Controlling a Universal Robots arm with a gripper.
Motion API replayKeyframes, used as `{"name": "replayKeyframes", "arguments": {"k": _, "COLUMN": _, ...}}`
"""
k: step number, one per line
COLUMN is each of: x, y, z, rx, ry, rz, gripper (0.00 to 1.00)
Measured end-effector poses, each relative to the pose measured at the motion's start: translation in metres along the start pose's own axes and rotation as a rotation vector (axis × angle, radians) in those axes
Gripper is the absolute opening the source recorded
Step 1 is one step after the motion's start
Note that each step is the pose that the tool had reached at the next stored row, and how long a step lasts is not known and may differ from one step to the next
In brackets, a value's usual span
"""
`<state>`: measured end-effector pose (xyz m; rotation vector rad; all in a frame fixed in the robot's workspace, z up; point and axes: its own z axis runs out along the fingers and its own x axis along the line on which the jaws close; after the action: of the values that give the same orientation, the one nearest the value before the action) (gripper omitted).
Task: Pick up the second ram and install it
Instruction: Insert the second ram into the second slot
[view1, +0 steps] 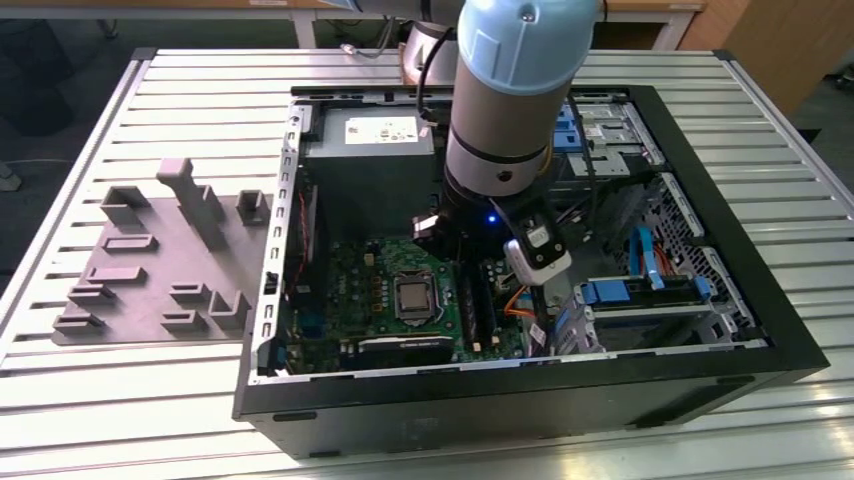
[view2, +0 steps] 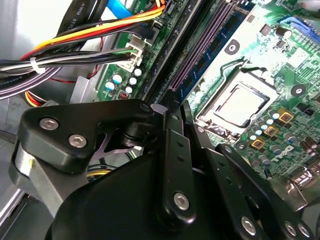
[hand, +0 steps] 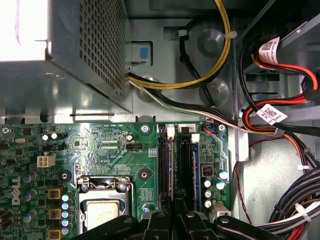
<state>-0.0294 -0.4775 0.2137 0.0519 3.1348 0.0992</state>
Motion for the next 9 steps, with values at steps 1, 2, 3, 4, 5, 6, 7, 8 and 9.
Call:
{"name": "replayKeyframes", "arguments": {"k": 1, "x": 0.0, "y": 0.0, "z": 0.0, "rx": 0.0, "ry": 0.0002, "rz": -0.003, "gripper": 0.14}}
{"name": "replayKeyframes", "arguments": {"k": 2, "x": -0.0001, "y": 0.0, "z": 0.0, "rx": 0.0, "ry": 0.0004, "rz": -0.007, "gripper": 0.14}}
{"name": "replayKeyframes", "arguments": {"k": 3, "x": -0.0002, "y": 0.0, "z": 0.0, "rx": 0.0, "ry": 0.0008, "rz": -0.012, "gripper": 0.14}}
{"name": "replayKeyframes", "arguments": {"k": 4, "x": -0.0002, "y": 0.0, "z": 0.0, "rx": 0.0001, "ry": 0.001, "rz": -0.016, "gripper": 0.14}}
{"name": "replayKeyframes", "arguments": {"k": 5, "x": -0.0003, "y": 0.0, "z": 0.0001, "rx": 0.0, "ry": 0.0013, "rz": -0.021, "gripper": 0.14}}
{"name": "replayKeyframes", "arguments": {"k": 6, "x": -0.0003, "y": 0.0, "z": 0.0002, "rx": -0.0001, "ry": 0.0015, "rz": -0.024, "gripper": 0.14}}
{"name": "replayKeyframes", "arguments": {"k": 7, "x": -0.0003, "y": 0.0, "z": 0.0008, "rx": -0.0003, "ry": 0.0015, "rz": -0.025, "gripper": 0.14}}
{"name": "replayKeyframes", "arguments": {"k": 8, "x": -0.0003, "y": -0.0001, "z": 0.0014, "rx": -0.0002, "ry": 0.0015, "rz": -0.025, "gripper": 0.14}}
{"name": "replayKeyframes", "arguments": {"k": 9, "x": -0.0003, "y": -0.0001, "z": 0.0021, "rx": -0.0002, "ry": 0.0016, "rz": -0.025, "gripper": 0.14}}
